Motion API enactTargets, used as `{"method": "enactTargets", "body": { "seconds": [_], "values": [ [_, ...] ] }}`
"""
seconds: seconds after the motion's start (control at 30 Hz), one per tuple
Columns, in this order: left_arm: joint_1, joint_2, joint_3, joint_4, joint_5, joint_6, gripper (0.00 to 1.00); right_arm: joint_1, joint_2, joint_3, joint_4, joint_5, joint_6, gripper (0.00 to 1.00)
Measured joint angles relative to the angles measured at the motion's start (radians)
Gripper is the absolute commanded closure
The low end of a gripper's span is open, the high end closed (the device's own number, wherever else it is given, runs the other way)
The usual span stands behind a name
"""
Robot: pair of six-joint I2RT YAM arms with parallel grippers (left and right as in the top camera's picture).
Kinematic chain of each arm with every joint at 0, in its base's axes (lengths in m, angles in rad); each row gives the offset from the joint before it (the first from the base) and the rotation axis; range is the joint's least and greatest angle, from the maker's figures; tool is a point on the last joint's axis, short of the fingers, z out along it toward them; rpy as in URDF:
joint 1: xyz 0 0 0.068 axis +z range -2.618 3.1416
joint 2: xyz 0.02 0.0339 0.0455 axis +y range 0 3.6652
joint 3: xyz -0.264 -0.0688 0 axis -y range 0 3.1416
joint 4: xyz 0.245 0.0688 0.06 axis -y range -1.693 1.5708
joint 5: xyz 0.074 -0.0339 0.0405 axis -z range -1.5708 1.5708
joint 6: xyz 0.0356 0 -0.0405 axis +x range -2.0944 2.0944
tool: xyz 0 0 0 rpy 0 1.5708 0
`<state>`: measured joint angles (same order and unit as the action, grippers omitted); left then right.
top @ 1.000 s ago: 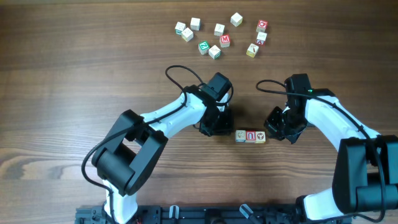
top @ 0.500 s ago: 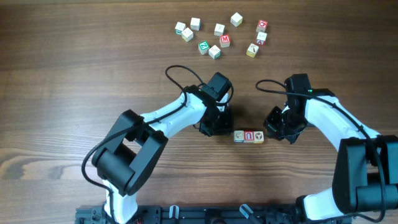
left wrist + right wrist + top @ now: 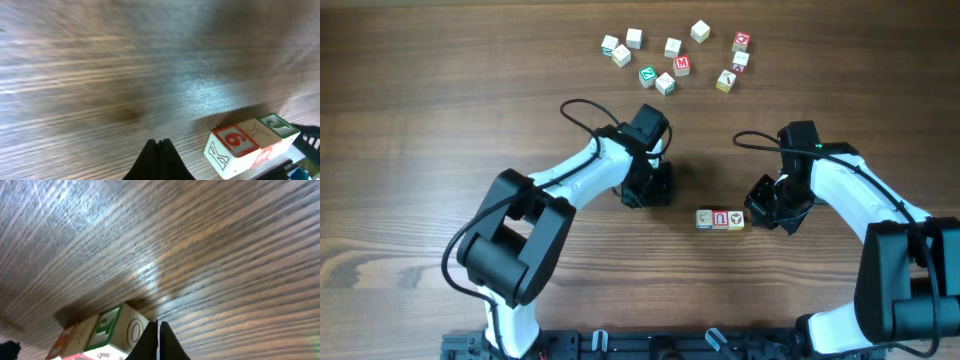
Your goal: Form a horizontal line
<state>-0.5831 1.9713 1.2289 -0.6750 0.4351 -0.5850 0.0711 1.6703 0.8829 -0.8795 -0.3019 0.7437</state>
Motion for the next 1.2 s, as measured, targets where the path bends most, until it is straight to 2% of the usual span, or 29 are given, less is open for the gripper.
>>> {"method": "enactTargets", "body": {
  "seconds": [0.8, 1.2],
  "values": [
    [0.020, 0.000, 0.000, -0.025, -0.019, 0.008, 0.96, 0.000, 0.000, 0.000, 0.000, -0.067, 0.000, 0.95],
    [0.020, 0.000, 0.000, -0.025, -0.039, 0.008, 0.96, 0.000, 0.000, 0.000, -0.010, 0.045, 0.023, 0.96]
  ]
}}
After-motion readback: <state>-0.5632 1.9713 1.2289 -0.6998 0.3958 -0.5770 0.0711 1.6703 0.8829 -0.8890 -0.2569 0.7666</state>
